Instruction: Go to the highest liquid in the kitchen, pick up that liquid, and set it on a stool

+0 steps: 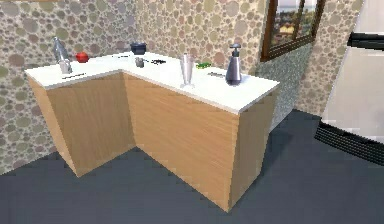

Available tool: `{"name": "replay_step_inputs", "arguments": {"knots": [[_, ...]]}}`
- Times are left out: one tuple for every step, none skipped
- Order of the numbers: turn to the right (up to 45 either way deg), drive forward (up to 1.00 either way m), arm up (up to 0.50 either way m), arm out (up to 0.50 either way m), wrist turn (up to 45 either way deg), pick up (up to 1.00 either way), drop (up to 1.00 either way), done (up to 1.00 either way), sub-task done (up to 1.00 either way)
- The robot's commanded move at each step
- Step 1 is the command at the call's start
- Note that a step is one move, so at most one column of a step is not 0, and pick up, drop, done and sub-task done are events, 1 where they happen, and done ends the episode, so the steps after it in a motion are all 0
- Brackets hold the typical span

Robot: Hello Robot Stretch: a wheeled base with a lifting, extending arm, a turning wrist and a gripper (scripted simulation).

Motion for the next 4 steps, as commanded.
{"name": "replay_step_inputs", "arguments": {"knots": [[0.0,0.00,-0.08,0.00,0.0,0.00,0.00,0.00,0.00],[0.0,0.00,0.00,0.00,0.0,0.00,1.00,0.00,0.00],[0.0,0.00,0.08,0.00,0.0,0.00,0.00,0.00,0.00],[0.0,0.00,0.00,-0.08,0.0,0.00,0.00,0.00,0.00]]}}
